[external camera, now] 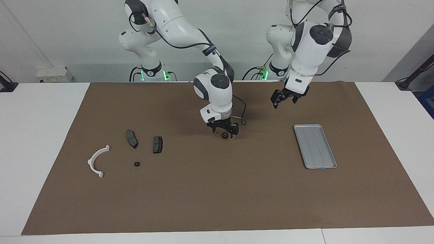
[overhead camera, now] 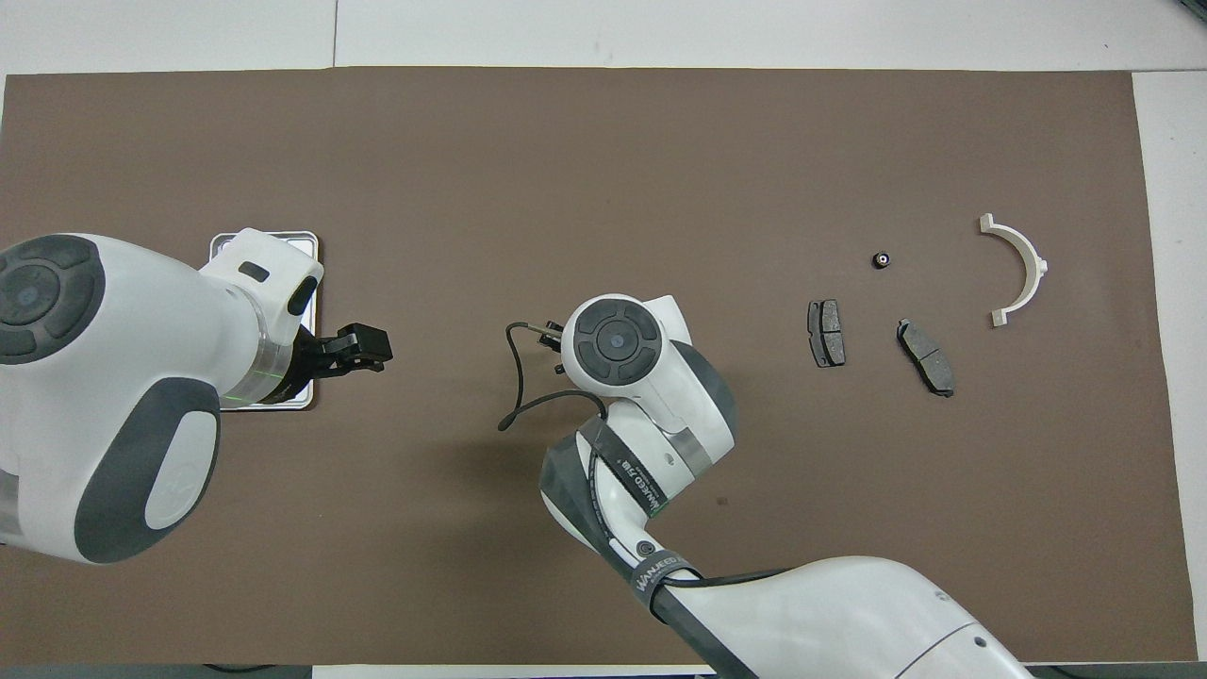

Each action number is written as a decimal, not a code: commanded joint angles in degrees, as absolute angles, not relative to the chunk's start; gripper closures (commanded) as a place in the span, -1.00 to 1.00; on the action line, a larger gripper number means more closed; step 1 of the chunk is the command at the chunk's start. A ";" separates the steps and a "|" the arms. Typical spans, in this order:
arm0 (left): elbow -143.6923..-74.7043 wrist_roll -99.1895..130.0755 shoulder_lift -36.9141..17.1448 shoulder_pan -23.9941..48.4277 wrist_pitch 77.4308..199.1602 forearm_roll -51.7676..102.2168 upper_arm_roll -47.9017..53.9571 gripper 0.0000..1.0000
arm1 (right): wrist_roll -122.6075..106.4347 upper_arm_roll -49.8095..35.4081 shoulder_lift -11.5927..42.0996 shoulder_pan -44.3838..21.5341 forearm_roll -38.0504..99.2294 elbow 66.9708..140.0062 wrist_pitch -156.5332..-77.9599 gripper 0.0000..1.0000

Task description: Pick bearing gear from pile to tray

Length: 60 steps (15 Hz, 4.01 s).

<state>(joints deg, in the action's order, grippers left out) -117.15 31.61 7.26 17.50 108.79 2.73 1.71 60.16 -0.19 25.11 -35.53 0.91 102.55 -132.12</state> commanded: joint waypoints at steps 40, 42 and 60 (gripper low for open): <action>-108.46 67.94 -23.47 39.37 132.28 1.85 0.88 -0.42 | -5.36 -0.53 23.82 -0.62 -0.26 106.96 -134.74 -0.84; -108.63 68.03 -23.29 39.55 132.19 1.85 0.88 0.03 | -5.54 -0.53 24.26 -0.62 -0.18 107.05 -135.87 -0.84; -110.38 56.19 -11.87 29.81 116.99 1.93 0.53 1.00 | -2.64 -0.53 25.66 -1.41 0.00 107.05 -138.51 -0.19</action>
